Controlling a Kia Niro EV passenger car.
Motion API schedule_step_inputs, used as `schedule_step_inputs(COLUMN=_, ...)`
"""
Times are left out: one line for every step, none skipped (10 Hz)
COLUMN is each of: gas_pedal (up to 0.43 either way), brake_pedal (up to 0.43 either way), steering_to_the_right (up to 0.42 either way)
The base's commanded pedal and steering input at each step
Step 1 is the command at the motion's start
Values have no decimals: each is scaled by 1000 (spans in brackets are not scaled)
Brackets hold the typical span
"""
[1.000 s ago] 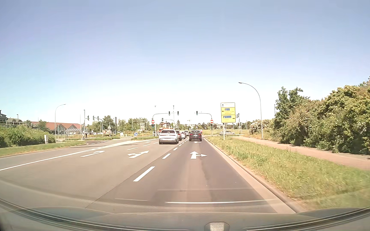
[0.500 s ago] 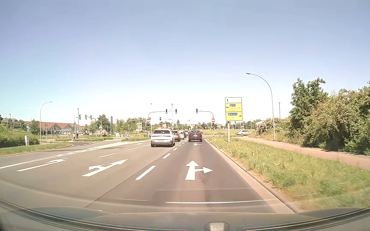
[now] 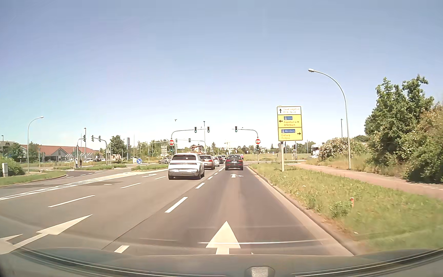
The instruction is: Follow the waypoints while adhering to traffic rules and regulations
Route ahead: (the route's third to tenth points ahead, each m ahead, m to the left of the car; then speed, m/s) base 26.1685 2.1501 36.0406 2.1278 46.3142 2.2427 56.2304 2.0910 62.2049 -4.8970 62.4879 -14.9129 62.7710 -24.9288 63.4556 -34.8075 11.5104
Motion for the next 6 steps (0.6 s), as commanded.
schedule_step_inputs(gas_pedal=0, brake_pedal=49, steering_to_the_right=-2)
schedule_step_inputs(gas_pedal=0, brake_pedal=67, steering_to_the_right=-2)
schedule_step_inputs(gas_pedal=0, brake_pedal=98, steering_to_the_right=-2)
schedule_step_inputs(gas_pedal=0, brake_pedal=122, steering_to_the_right=-2)
schedule_step_inputs(gas_pedal=0, brake_pedal=128, steering_to_the_right=-2)
schedule_step_inputs(gas_pedal=0, brake_pedal=146, steering_to_the_right=-1)
